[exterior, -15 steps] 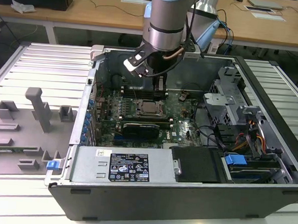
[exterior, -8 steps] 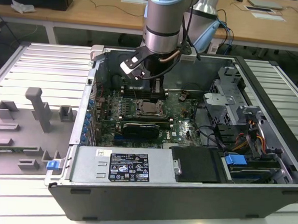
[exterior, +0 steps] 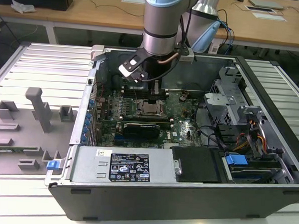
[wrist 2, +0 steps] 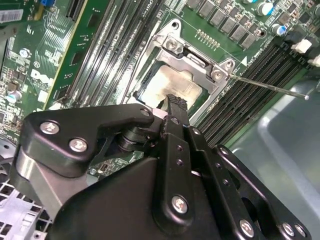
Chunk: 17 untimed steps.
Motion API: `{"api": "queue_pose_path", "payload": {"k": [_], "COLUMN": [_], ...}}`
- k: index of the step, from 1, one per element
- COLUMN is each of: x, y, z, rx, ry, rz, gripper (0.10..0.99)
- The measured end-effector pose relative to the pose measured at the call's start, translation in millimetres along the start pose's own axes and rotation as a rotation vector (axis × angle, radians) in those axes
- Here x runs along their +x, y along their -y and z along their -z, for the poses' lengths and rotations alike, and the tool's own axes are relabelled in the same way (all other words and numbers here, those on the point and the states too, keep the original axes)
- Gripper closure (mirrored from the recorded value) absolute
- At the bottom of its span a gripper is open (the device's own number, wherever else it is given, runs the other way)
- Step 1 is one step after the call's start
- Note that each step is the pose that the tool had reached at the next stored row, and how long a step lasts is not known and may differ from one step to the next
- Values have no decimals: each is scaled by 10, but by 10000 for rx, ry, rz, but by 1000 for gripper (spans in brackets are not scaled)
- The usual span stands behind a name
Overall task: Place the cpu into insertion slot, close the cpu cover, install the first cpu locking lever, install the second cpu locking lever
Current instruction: 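Close the cpu cover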
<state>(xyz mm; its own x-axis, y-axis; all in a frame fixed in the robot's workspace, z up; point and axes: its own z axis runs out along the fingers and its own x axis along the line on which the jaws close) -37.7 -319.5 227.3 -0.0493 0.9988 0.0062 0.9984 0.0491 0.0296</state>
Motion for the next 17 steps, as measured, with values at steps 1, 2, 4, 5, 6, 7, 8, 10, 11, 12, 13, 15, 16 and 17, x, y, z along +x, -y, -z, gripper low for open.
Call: {"api": "queue_pose_path", "payload": {"k": [1, 2, 4, 5, 6, 7, 8, 10, 11, 12, 13, 15, 16, 17], "x": [0, 0, 0, 0, 0, 0, 0, 1, 0, 0, 0, 0, 0, 0], "y": [0, 0, 0, 0, 0, 0, 0, 0, 0, 0, 0, 0, 0, 0], "z": [0, 0, 0, 0, 0, -1, -1, -2, -2, -2, -2, -4, -5, -6], "rx": [1, 1, 3, 3, 5, 5, 5, 7, 10, 12, 15, 20, 23, 26], "ry": [-2, -4, 0, 2, 1, -3, -7, -15, -19, -23, -24, -27, -26, -27], "rz": [104, 184, 310, 412, 506, 652, 789, 1148, 1488, 1739, 2093, 2752, 3063, 3309], "gripper": [980, 980, 980, 980, 980, 980, 980, 980, 980, 980, 980, 980, 980, 980]}}
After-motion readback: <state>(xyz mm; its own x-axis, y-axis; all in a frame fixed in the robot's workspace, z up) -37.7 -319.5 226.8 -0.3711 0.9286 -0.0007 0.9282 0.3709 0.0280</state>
